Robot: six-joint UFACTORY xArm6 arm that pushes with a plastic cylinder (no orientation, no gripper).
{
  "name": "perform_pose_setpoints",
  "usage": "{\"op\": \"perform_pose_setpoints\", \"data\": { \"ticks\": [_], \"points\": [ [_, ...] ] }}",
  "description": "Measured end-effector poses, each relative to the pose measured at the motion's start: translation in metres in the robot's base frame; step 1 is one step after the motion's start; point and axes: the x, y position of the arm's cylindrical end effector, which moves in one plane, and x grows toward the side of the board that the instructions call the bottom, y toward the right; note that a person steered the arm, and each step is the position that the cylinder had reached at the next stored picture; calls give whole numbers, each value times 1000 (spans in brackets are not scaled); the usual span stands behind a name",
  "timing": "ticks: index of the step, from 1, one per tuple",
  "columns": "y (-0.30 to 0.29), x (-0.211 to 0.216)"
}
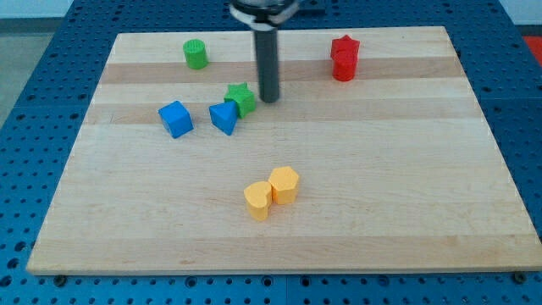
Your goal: Separate the green star and the blue triangle
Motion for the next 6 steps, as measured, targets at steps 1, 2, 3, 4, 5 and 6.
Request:
{"op": "perform_pose_setpoints", "data": {
  "ticks": [1,2,3,4,5,6],
  "points": [
    [-20,36],
    [-77,34],
    [-140,4],
    [-131,10],
    [-90,17],
    [-65,11]
  ]
}}
